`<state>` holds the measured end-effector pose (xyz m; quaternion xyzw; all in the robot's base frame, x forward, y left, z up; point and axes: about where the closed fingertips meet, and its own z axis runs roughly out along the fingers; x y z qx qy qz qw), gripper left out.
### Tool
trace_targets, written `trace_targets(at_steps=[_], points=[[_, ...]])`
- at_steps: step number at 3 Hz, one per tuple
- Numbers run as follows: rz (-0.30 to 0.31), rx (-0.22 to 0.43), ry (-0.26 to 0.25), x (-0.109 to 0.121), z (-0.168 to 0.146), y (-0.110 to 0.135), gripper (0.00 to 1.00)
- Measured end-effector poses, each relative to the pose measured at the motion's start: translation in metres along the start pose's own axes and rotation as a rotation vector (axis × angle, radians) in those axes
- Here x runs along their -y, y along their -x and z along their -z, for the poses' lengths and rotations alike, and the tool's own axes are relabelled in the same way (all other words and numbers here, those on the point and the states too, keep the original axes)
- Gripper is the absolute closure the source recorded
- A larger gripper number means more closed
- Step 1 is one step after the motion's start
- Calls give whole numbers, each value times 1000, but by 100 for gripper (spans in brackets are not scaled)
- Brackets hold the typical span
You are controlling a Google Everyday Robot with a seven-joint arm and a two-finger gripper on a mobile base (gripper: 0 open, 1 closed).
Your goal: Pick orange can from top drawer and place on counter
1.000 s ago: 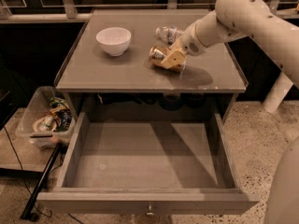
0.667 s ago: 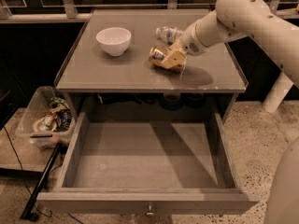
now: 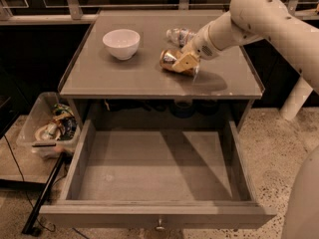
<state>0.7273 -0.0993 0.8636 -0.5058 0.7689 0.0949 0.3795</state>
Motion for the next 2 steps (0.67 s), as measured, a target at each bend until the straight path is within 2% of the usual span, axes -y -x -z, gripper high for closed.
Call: trace_targets(at_steps=[1, 2], points=[[0, 0, 0, 0, 0, 0, 0], [0, 0, 0, 0, 0, 0, 0]])
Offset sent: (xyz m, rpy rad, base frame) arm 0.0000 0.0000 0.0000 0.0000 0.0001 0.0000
